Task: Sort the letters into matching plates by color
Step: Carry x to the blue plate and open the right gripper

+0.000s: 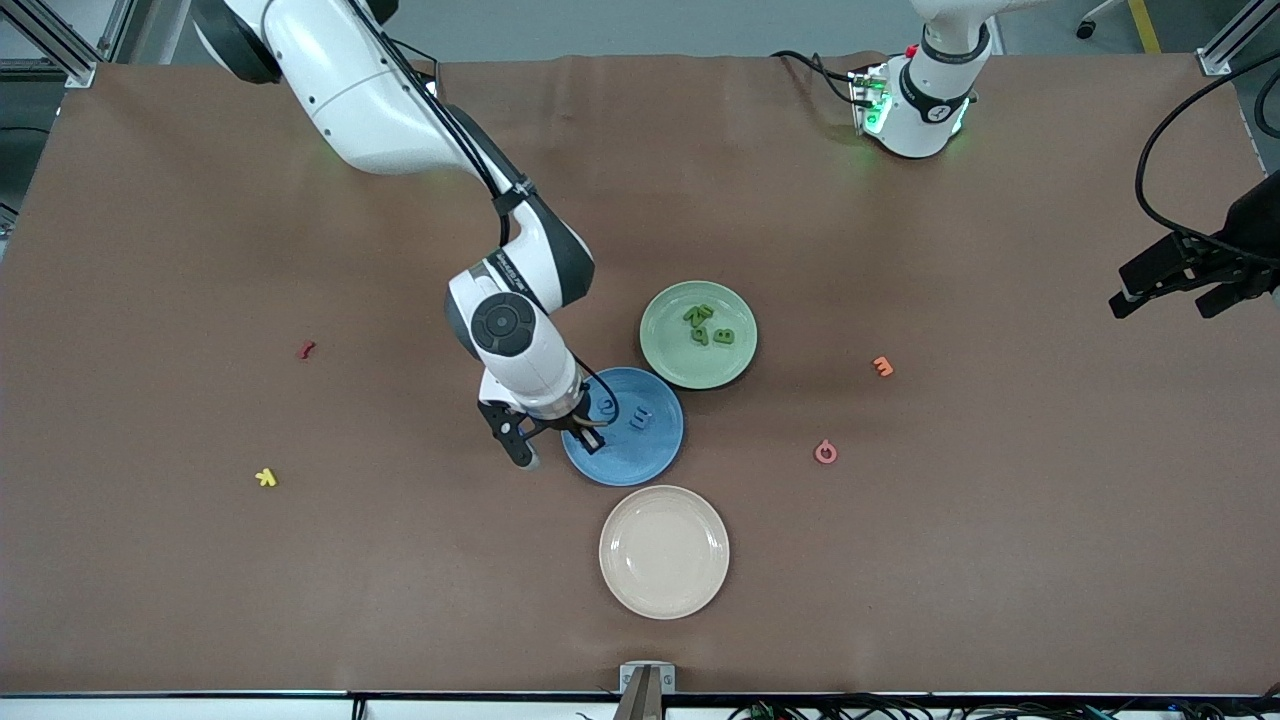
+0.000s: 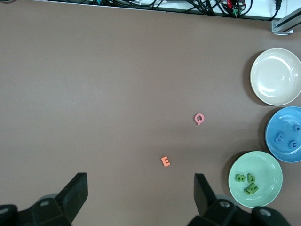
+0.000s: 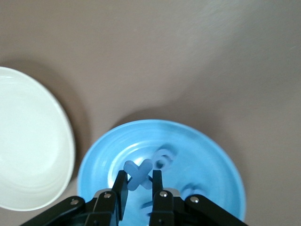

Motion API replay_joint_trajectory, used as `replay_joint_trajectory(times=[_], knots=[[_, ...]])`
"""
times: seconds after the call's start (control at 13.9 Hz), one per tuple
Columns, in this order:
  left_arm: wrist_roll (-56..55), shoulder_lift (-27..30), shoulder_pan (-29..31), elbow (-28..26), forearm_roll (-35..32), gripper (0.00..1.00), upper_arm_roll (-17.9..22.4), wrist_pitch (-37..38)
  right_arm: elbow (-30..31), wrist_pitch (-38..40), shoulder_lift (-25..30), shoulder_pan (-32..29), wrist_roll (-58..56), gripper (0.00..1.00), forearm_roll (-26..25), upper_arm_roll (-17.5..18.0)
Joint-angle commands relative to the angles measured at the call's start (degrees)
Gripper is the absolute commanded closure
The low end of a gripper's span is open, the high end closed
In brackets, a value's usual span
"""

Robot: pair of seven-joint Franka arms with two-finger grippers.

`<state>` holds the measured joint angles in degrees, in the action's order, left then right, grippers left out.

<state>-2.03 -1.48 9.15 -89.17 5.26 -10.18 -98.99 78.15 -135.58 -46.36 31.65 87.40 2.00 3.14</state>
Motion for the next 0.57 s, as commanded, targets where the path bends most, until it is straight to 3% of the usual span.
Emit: replay_joint_trajectory(times=[0.0, 0.5], knots=[[0.1, 0.3, -6.5, 0.5, -0.9, 0.01, 6.4, 1.0, -9.4, 0.1, -6.2, 1.6, 4.1, 1.00, 0.9, -0.4], [0.1, 0.2, -9.4, 0.5, -0.9, 0.01, 8.8, 1.0, -10.8, -1.5, -8.0, 3.4, 6.5, 0.98, 0.9, -0.4]])
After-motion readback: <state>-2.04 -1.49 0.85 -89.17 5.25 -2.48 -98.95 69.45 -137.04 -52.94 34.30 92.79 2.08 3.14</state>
